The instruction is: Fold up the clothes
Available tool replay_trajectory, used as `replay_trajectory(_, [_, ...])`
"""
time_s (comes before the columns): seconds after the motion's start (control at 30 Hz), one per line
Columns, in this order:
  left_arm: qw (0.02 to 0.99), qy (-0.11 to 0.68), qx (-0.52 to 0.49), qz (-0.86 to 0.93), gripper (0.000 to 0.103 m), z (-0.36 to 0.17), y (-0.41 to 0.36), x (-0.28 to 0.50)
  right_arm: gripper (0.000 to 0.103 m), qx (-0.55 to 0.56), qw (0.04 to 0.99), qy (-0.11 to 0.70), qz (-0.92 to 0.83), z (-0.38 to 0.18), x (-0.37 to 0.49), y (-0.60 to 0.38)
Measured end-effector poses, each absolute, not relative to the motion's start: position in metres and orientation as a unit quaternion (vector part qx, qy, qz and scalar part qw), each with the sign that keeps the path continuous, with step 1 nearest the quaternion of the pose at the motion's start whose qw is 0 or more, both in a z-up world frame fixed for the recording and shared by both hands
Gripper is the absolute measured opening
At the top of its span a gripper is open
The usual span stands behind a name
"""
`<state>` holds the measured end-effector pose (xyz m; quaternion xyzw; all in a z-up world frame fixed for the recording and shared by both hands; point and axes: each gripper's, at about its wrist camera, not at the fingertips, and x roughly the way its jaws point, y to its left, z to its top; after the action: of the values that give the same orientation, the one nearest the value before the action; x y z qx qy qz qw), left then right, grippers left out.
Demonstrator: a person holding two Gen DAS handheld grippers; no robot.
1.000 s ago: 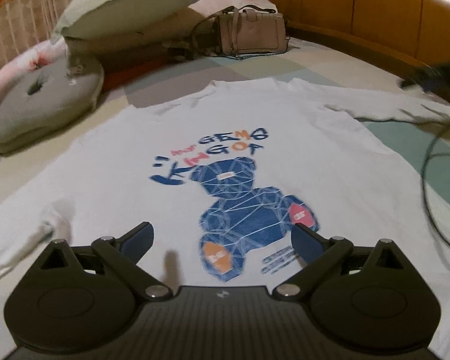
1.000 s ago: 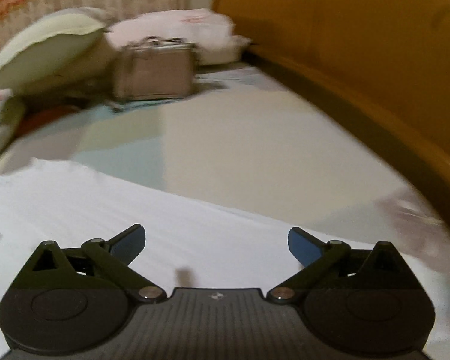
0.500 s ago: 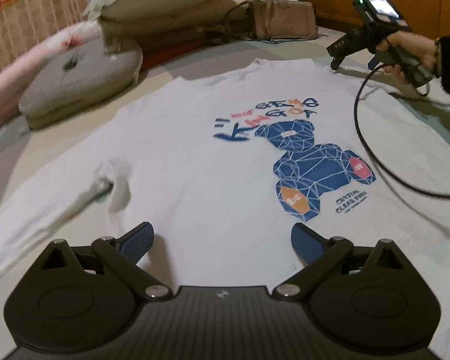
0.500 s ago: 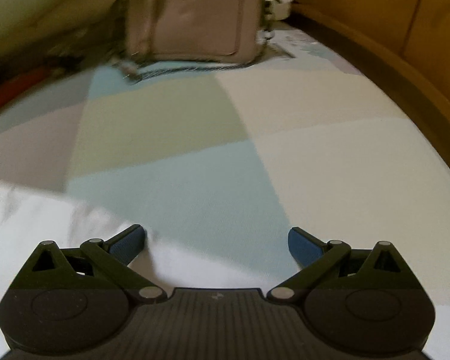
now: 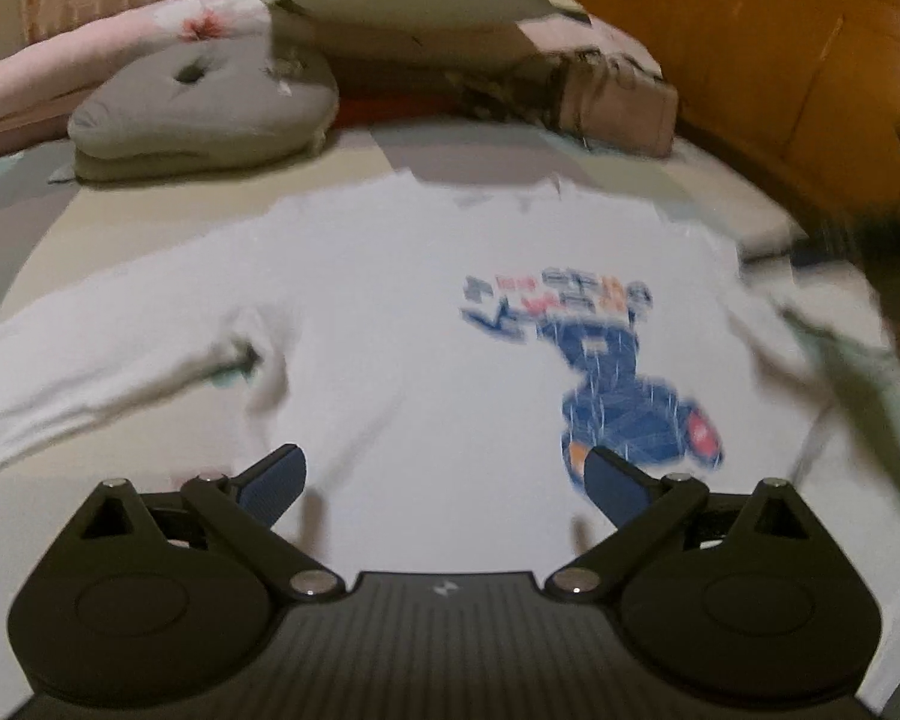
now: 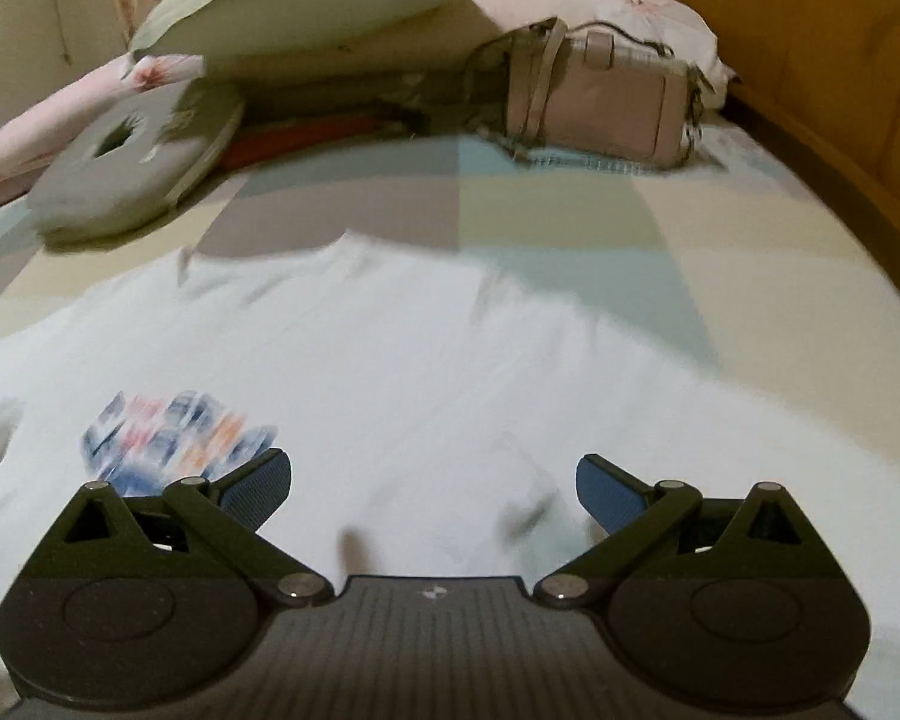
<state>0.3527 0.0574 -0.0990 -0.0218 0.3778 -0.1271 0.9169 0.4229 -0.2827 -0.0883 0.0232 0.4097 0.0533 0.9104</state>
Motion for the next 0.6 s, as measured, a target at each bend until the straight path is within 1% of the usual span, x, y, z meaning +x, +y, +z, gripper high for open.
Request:
replay_trajectory(0.13, [0.913,0.382,-0.048,-0.132,0.099,-0.079,0.058,0.39,0.103,0.058,0.91,0.406,0.055,-0.109,0.382,-0.252])
replay_trajectory(0.27, [0.901,0.397,-0.051,-0.166,0.099,-0.073,0.035,0.447,0.103,-0.018,0.918,0.391,0.063,-0.133,0.37,-0.219])
replay_trajectory(0.37, [0.871,0.442,-0.05,-0.207,0.099,-0.084,0.01,0.501,0.103,-0.04,0.925,0.367,0.084,-0.14,0.36,-0.216])
replay_trajectory(0.47, [0.851,0.474,-0.08,-0.213,0.099,-0.101,-0.009,0.547,0.103,-0.027,0.921,0.375,0.101,-0.137,0.361,-0.224])
replay_trajectory(0.6, [0.868,0.459,-0.068,-0.178,0.099,-0.116,-0.016,0.58,0.103,-0.04,0.919,0.378,0.108,-0.139,0.358,-0.227])
